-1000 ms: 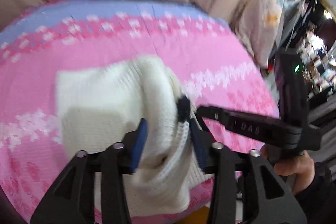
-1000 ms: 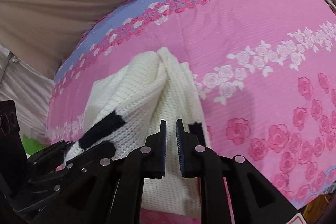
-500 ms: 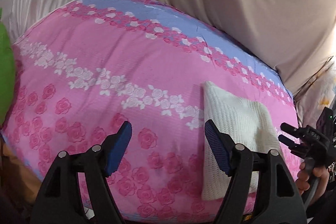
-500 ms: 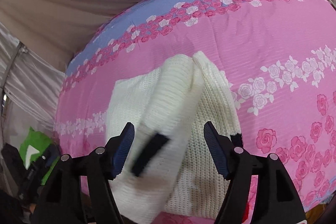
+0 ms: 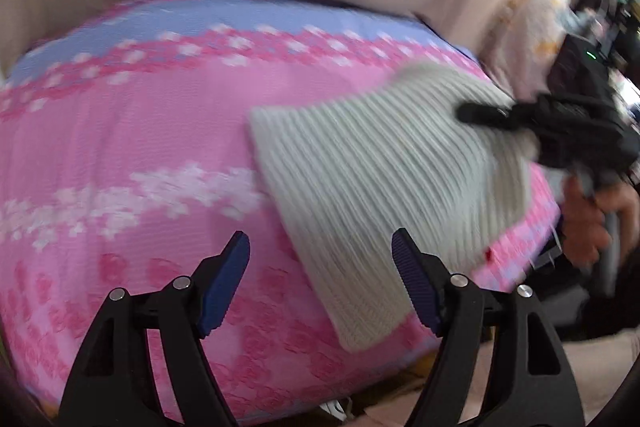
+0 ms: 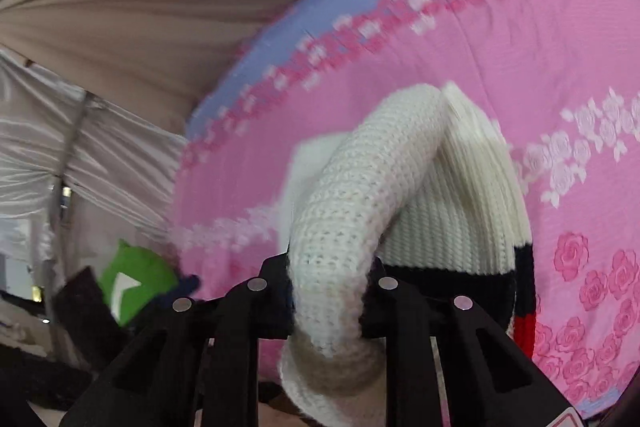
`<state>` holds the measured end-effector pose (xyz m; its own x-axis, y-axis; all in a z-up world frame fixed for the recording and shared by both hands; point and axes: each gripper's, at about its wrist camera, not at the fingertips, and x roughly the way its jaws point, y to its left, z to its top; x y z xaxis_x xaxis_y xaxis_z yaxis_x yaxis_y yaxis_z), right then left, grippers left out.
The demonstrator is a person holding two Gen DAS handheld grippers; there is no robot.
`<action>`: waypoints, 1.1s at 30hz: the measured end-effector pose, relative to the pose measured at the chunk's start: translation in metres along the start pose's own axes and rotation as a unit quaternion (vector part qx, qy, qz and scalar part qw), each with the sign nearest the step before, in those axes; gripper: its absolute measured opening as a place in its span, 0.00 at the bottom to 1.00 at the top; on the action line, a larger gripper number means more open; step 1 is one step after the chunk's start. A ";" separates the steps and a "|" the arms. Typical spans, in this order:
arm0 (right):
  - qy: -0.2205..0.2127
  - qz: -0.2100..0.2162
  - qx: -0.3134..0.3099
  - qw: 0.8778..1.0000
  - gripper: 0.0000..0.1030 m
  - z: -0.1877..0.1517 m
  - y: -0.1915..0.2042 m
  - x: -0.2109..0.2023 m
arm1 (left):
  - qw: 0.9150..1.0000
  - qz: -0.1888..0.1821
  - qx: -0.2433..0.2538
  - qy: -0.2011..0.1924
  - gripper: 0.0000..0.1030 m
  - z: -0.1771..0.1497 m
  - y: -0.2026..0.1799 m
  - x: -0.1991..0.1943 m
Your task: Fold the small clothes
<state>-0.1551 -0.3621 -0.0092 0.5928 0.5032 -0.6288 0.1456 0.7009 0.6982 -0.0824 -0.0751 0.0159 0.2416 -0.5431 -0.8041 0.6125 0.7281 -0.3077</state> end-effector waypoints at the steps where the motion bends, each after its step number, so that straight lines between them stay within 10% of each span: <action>1: -0.003 -0.003 0.001 1.000 0.18 0.000 -0.008 -0.005 | 1.000 -0.017 0.011 0.021 0.72 -0.004 -0.005 0.008; 4: 0.067 -0.110 0.017 0.991 0.22 -0.020 -0.077 0.030 | 0.995 -0.038 0.040 0.081 0.72 -0.018 -0.019 0.034; 8: 0.036 -0.054 0.080 0.995 0.29 -0.040 -0.092 0.009 | 0.990 -0.043 0.043 0.127 0.72 -0.038 -0.025 0.057; 14: 0.059 -0.089 0.030 0.994 0.57 -0.081 -0.067 -0.025 | 0.988 -0.018 0.056 0.146 0.71 -0.058 -0.029 0.083; 15: 0.075 -0.096 0.027 0.992 0.58 -0.093 -0.070 -0.019 | 0.988 -0.009 0.052 0.148 0.56 -0.060 -0.027 0.087; 17: 0.094 -0.101 0.019 0.990 0.55 -0.109 -0.073 -0.005 | 0.988 -0.001 0.034 0.153 0.29 -0.061 -0.019 0.096; 19: 0.110 -0.105 0.009 0.988 0.14 -0.110 -0.072 0.012 | 0.990 -0.008 0.002 0.143 0.22 -0.054 -0.007 0.087; 24: 0.017 -0.053 0.021 0.998 0.12 -0.093 -0.047 -0.034 | 0.991 -0.002 -0.013 0.130 0.21 -0.049 -0.001 0.066; 28: 0.105 -0.106 0.048 0.988 0.13 -0.127 -0.102 0.006 | 0.984 0.010 -0.013 0.175 0.21 -0.066 0.001 0.095; 33: 0.091 -0.094 0.057 0.990 0.27 -0.112 -0.097 -0.014 | 0.991 0.002 0.018 0.132 0.37 -0.047 -0.011 0.049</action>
<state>-0.2661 -0.3805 -0.1063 0.3962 0.4597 -0.7948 0.3344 0.7339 0.5912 -0.1126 -0.0901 -0.0436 0.0412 -0.4082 -0.9120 0.6399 0.7118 -0.2896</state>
